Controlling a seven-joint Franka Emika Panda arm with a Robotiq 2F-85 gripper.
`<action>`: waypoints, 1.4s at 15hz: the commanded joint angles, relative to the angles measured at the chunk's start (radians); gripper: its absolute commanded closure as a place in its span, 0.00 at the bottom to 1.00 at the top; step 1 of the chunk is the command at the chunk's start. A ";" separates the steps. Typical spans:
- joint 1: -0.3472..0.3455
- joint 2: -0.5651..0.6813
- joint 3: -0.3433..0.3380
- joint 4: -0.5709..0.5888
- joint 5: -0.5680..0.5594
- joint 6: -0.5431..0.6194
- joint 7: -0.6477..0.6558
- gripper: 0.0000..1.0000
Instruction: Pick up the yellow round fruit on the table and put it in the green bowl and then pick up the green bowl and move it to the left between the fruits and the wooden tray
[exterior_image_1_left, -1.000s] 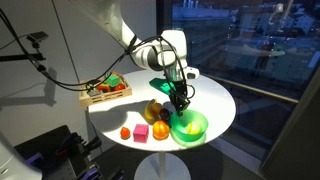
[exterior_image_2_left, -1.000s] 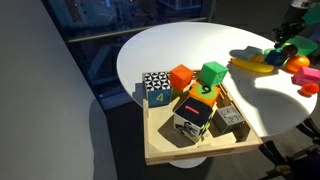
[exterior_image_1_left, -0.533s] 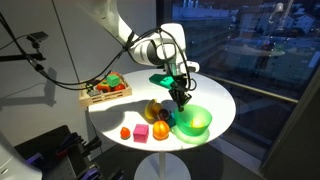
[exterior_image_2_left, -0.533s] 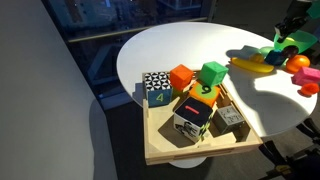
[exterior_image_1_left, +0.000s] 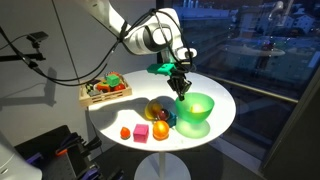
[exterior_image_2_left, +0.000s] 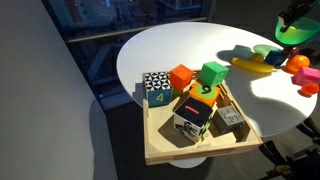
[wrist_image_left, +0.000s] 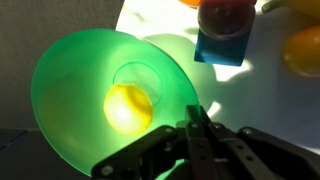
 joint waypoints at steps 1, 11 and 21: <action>0.012 -0.089 0.013 -0.047 -0.025 -0.027 -0.011 0.98; 0.021 -0.252 0.087 -0.167 0.015 -0.038 -0.130 0.98; 0.050 -0.362 0.136 -0.302 0.047 -0.032 -0.297 0.98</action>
